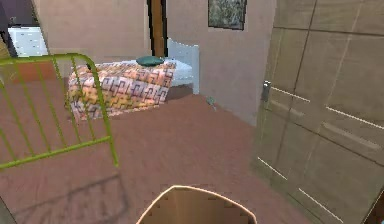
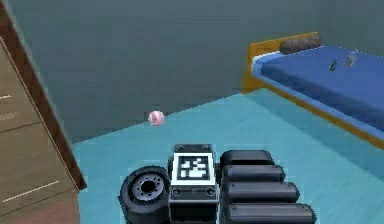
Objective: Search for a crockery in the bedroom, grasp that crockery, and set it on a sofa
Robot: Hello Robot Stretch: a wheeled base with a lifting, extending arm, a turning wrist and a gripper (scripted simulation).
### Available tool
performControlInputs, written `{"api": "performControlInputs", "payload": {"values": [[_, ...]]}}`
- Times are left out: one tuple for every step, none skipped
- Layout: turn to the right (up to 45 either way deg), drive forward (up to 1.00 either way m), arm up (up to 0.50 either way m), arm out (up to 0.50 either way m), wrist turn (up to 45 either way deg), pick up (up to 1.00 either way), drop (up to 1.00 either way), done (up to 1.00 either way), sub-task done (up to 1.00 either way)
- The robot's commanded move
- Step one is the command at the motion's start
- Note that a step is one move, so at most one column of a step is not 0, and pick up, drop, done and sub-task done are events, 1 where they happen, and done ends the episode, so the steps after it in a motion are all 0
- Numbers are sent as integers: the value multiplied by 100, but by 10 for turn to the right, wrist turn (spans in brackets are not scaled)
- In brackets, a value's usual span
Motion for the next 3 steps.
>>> {"api": "performControlInputs", "payload": {"values": [[0,100,0,0,0,0,0,0,0],[-30,0,0,0,0,0,0,0,0],[0,30,0,0,0,0,0,0,0]]}}
